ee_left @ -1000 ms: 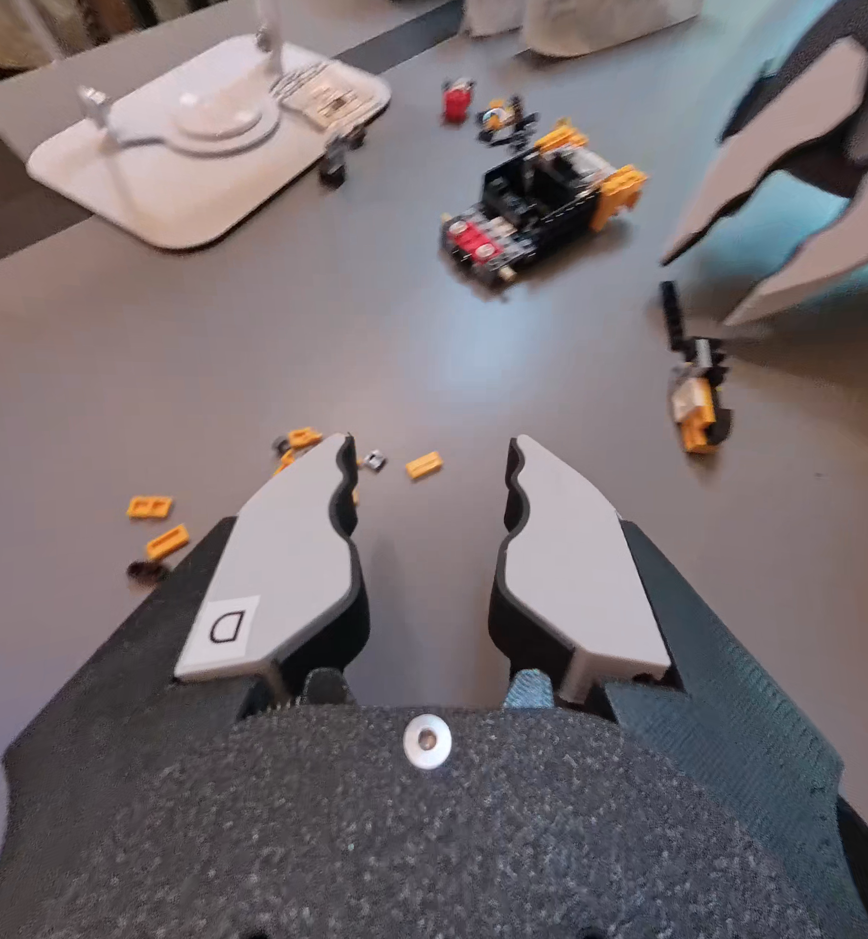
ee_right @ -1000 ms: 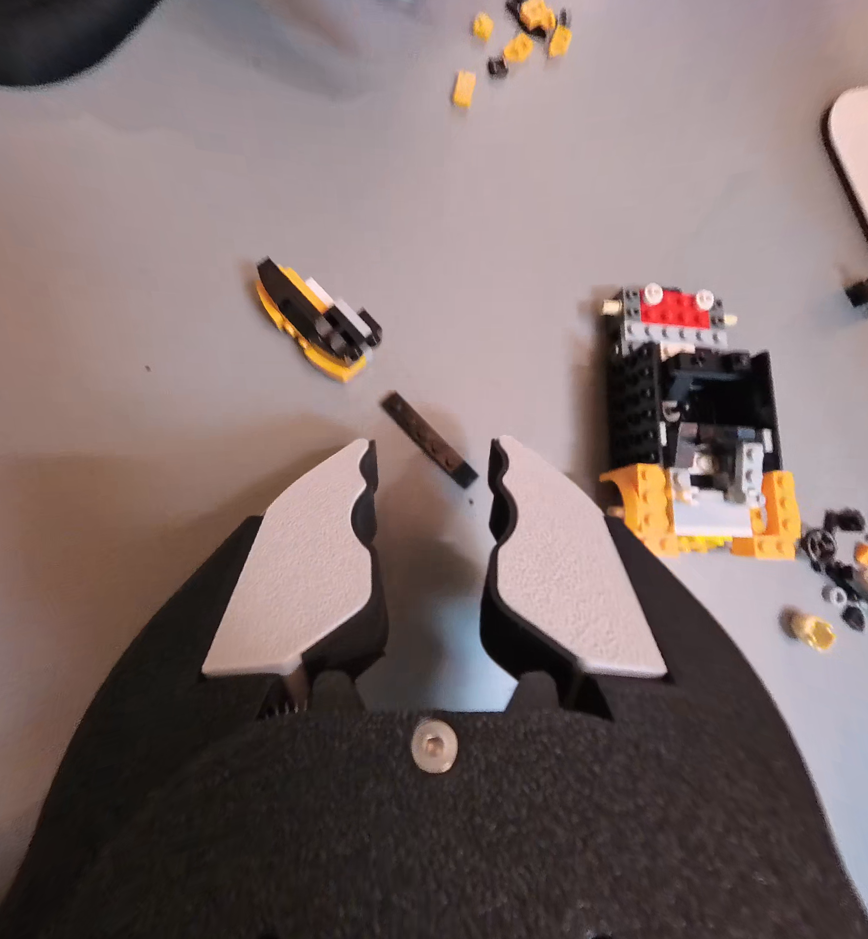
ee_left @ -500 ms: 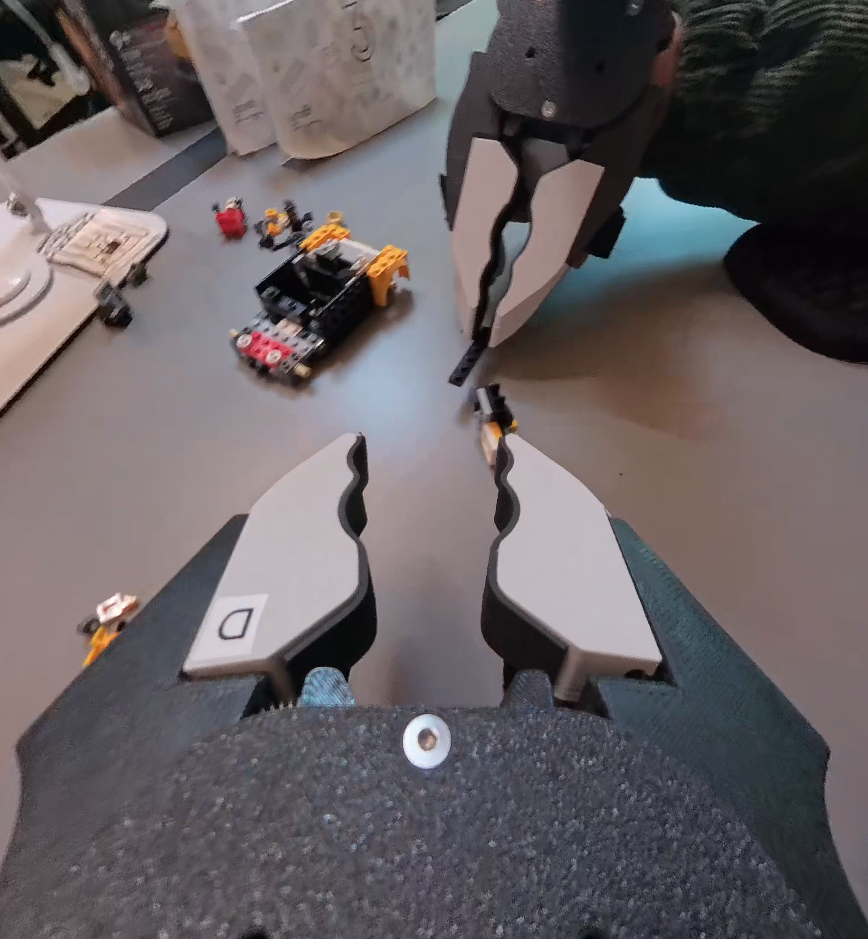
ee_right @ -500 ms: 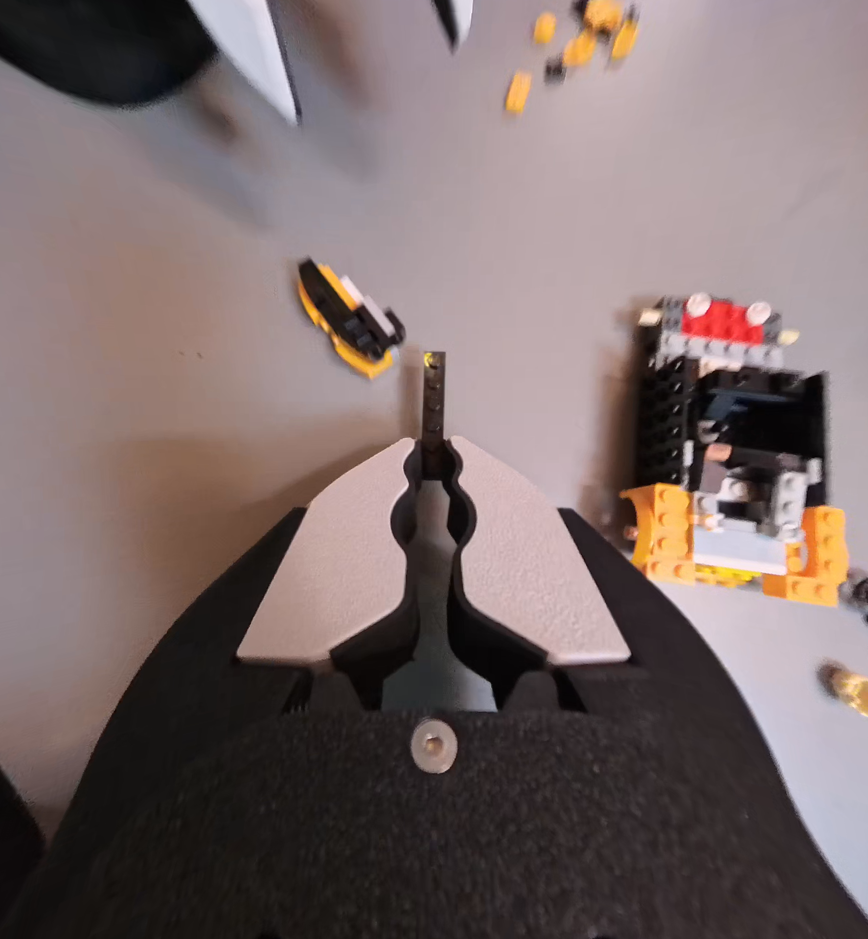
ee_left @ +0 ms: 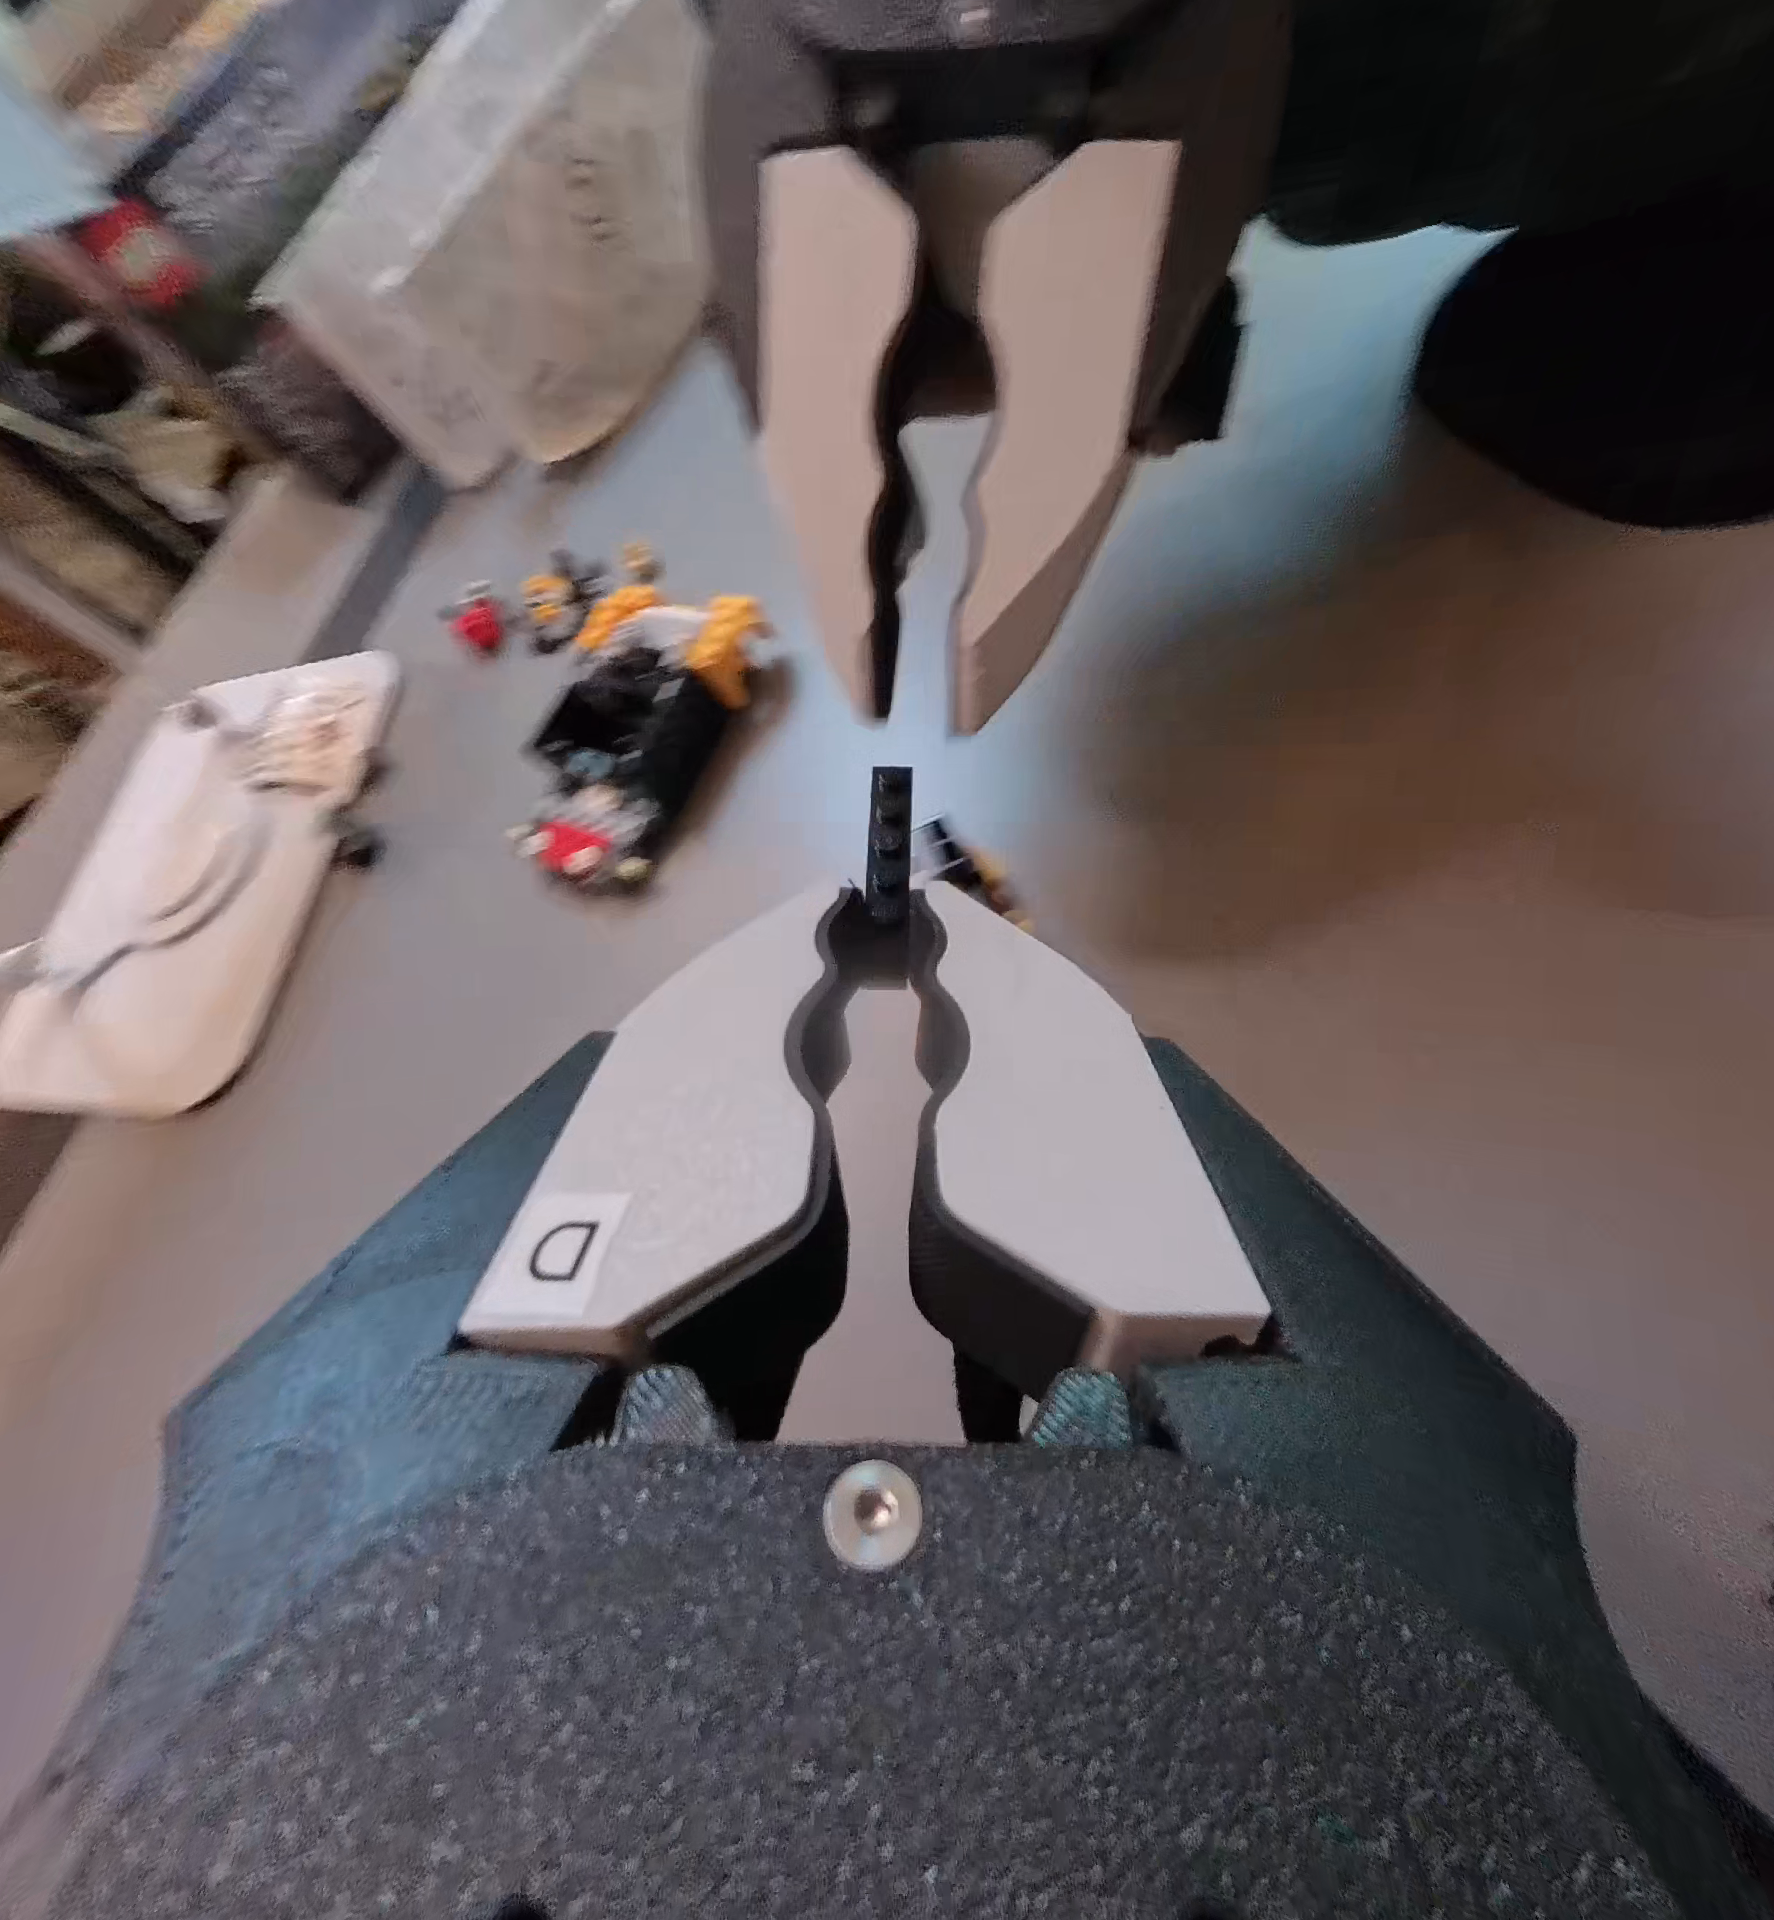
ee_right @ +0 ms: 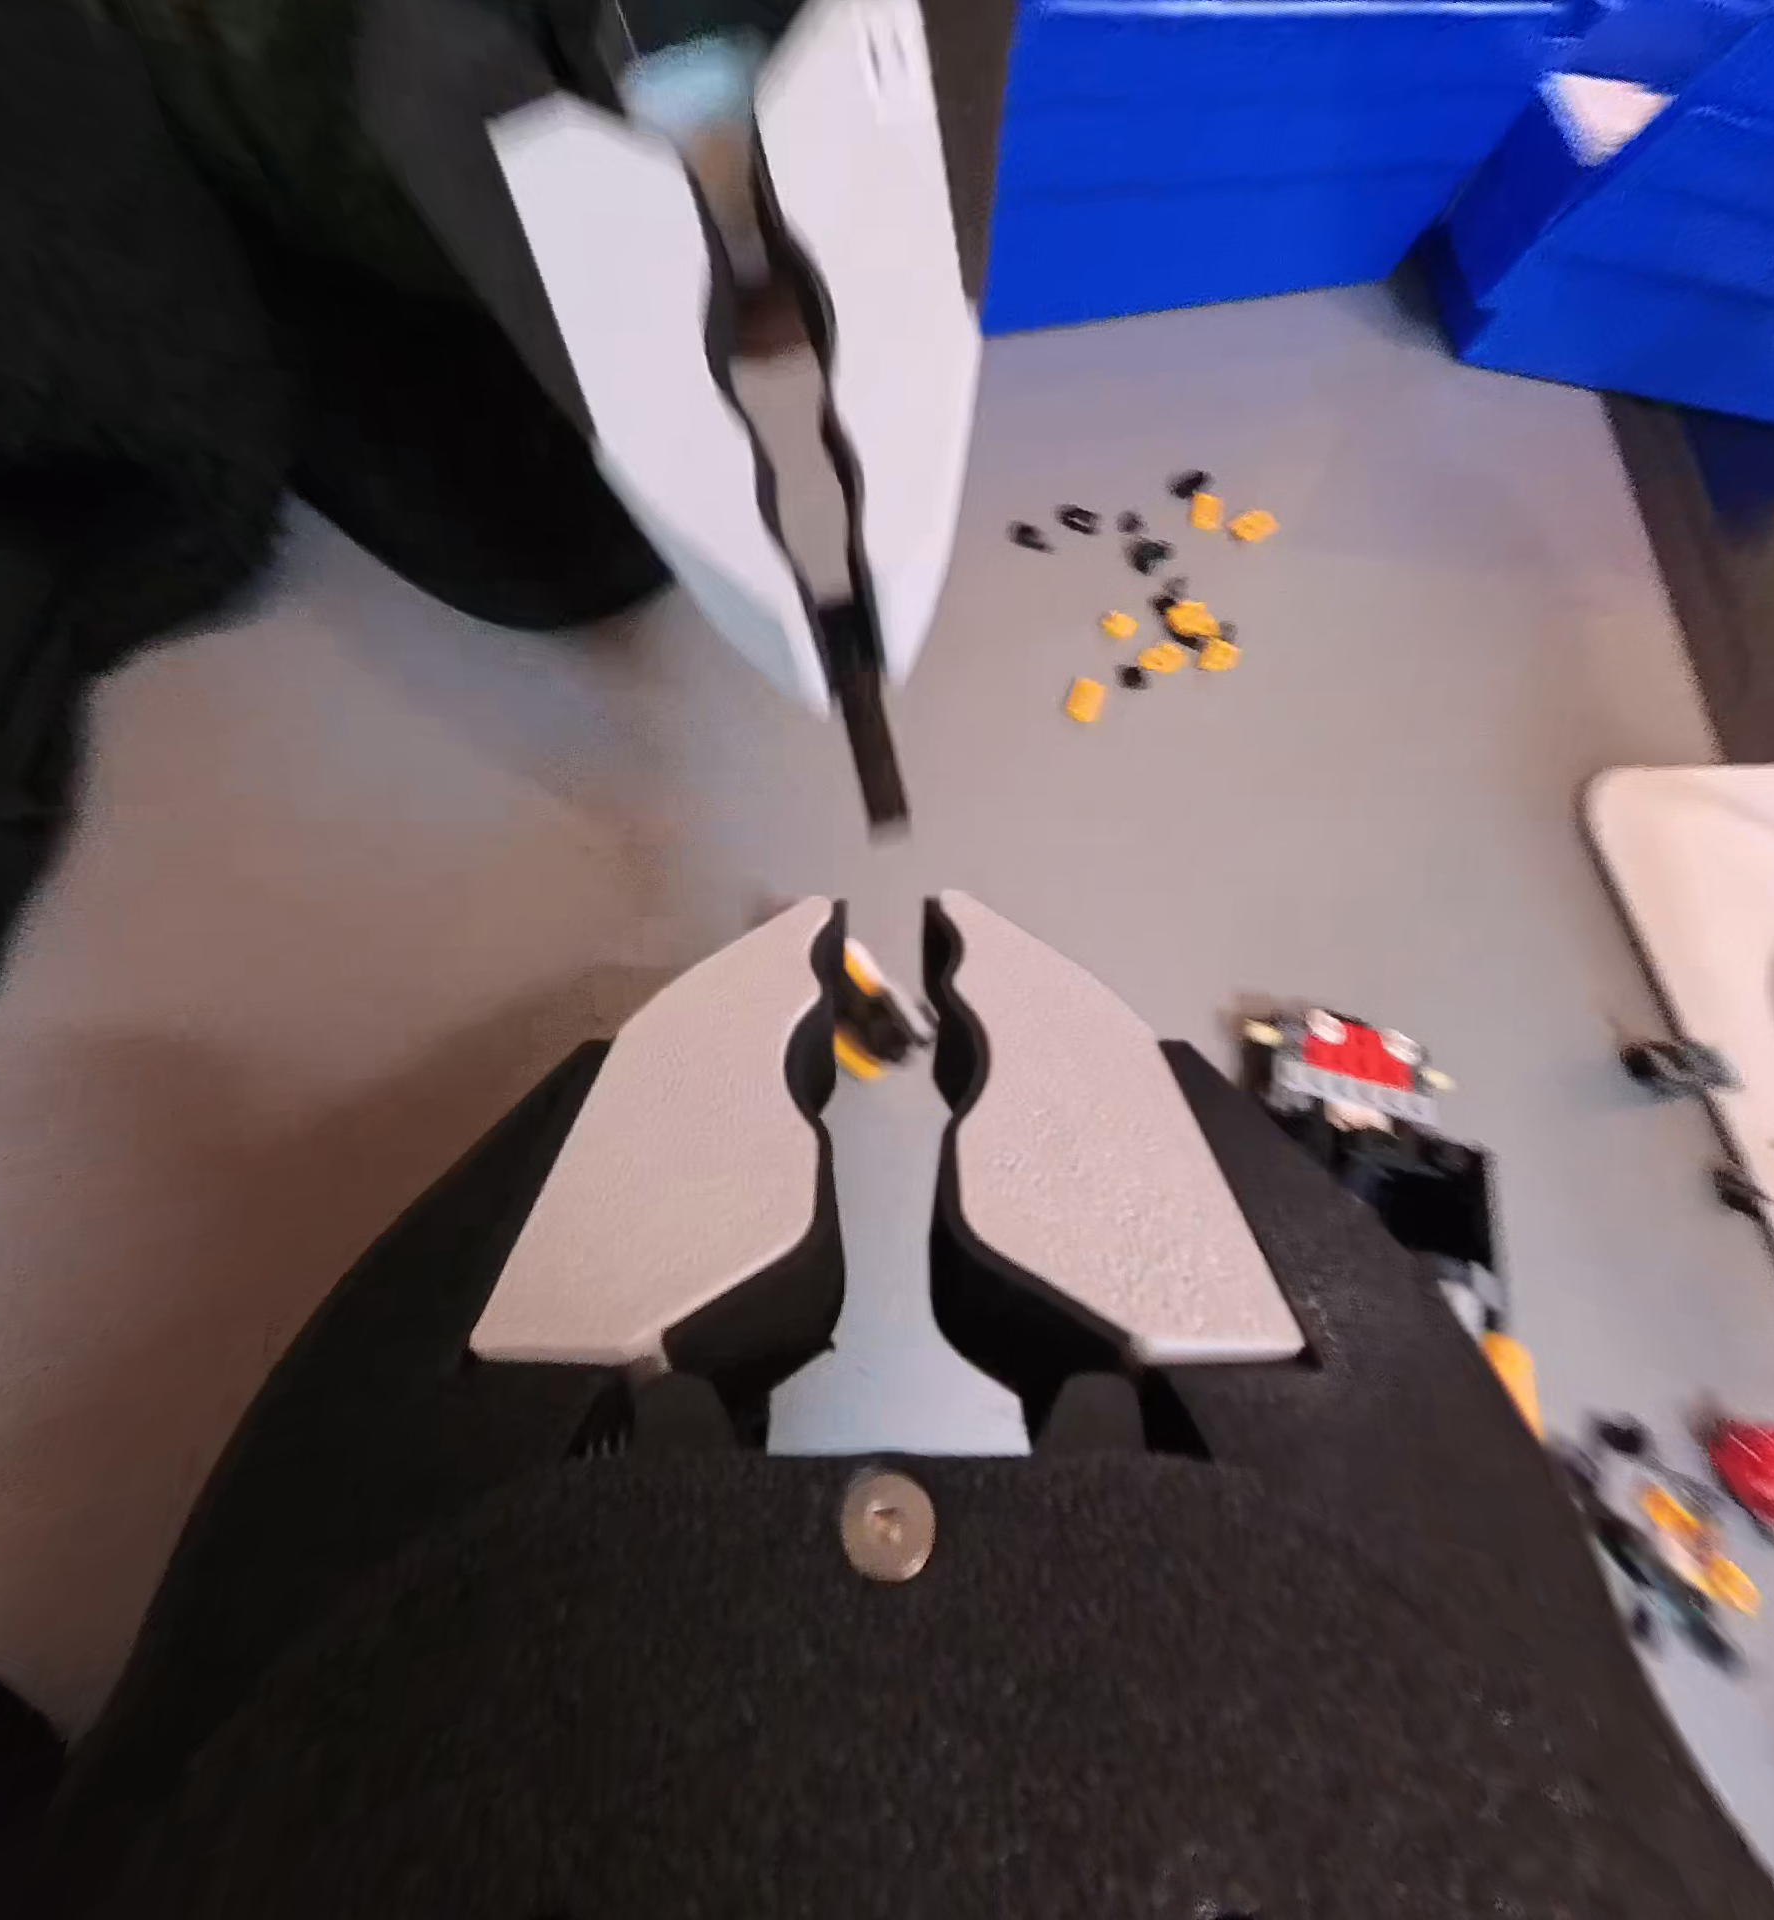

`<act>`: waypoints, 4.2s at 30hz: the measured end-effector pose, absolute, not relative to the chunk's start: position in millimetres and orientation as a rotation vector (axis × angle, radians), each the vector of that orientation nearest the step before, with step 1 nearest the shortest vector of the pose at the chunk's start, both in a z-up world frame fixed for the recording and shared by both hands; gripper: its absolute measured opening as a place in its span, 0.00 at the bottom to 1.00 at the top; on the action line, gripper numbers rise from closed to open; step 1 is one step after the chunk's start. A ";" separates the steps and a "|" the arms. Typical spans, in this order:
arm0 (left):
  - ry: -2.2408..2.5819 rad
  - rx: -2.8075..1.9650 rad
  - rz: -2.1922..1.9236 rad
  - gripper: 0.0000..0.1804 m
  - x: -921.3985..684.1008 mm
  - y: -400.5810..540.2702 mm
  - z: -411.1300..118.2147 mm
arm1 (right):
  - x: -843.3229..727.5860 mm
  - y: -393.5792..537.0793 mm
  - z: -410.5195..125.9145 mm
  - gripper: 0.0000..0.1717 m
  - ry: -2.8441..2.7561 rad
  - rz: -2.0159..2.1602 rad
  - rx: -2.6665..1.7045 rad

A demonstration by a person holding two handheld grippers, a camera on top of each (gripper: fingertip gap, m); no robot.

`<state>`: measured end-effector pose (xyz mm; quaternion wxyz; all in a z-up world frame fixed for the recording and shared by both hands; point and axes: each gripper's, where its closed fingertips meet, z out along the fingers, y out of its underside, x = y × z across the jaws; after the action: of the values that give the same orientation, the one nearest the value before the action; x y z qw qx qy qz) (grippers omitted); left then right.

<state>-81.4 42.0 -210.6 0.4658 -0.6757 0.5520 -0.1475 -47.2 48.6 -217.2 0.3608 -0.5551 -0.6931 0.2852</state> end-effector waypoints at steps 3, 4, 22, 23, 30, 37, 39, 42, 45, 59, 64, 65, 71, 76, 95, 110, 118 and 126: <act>1.066 -1.691 -0.203 0.05 -145.7 66.4 -164.8 | -26.1 83.0 -207.7 0.13 -1.636 0.634 -1.495; 0.930 -1.721 -0.154 0.05 -176.9 74.1 -149.0 | -16.3 98.7 -205.6 0.13 -1.561 0.605 -1.532; 0.064 -2.130 0.100 0.33 -404.2 82.6 -189.7 | 50.9 231.0 -233.6 0.15 -0.972 0.478 -1.894; 0.090 -2.038 0.096 0.31 -395.7 86.7 -173.0 | 43.0 235.6 -231.0 0.16 -1.006 0.461 -1.881; 0.390 -1.618 -0.200 0.19 -273.0 85.9 -100.6 | -30.8 286.2 -245.1 0.19 -1.356 0.363 -1.871; 0.632 -1.629 -0.296 0.18 -189.3 89.2 -141.8 | -38.9 341.2 -290.5 0.17 -1.426 0.254 -2.068; 0.665 -1.656 -0.335 0.18 -179.0 90.7 -153.3 | -39.5 346.9 -296.1 0.12 -1.419 0.252 -2.084; 0.684 -1.682 -0.392 0.18 -170.4 92.4 -163.6 | -39.7 347.0 -298.0 0.06 -1.438 0.252 -2.065; 0.689 -1.706 -0.421 0.18 -167.2 94.2 -172.0 | -36.4 338.3 -287.5 0.06 -1.441 0.255 -1.987; 1.099 -1.453 -0.502 0.15 -78.5 61.0 -157.3 | -55.5 70.6 -147.7 0.06 -1.134 1.747 -1.653; 1.364 -1.231 -0.282 0.12 -50.4 40.5 -151.6 | -50.6 37.1 -153.3 0.06 -1.037 1.988 -1.772; 1.397 -1.213 -0.252 0.11 -47.8 38.9 -153.4 | -49.7 33.0 -155.9 0.06 -1.035 2.002 -1.790; 1.497 -1.212 -0.315 0.03 -39.4 20.7 -168.6 | -44.4 16.6 -171.2 0.06 -1.064 2.037 -1.888; 1.555 -1.238 -0.370 0.04 -36.6 14.3 -184.8 | -42.1 9.6 -187.6 0.06 -1.126 2.043 -1.976; 0.777 -1.923 -1.483 0.03 -45.4 44.9 -195.7 | -41.0 46.9 -190.5 0.12 -1.478 0.621 -1.319; 0.669 -2.013 -1.674 0.03 -44.7 41.8 -206.5 | -50.1 47.9 -209.9 0.06 -1.652 0.058 -1.043; 0.672 -2.027 -1.657 0.03 -44.2 42.2 -209.5 | -50.2 47.3 -211.4 0.05 -1.655 0.075 -1.054; 0.603 -2.045 -1.860 0.03 -43.2 37.1 -214.5 | -48.9 42.0 -214.1 0.04 -1.681 -0.103 -0.879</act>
<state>-43.2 37.1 -214.5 0.1556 -0.7139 0.2104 -0.6495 -48.9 42.0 -214.1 0.5819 -0.3763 -0.7196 -0.0441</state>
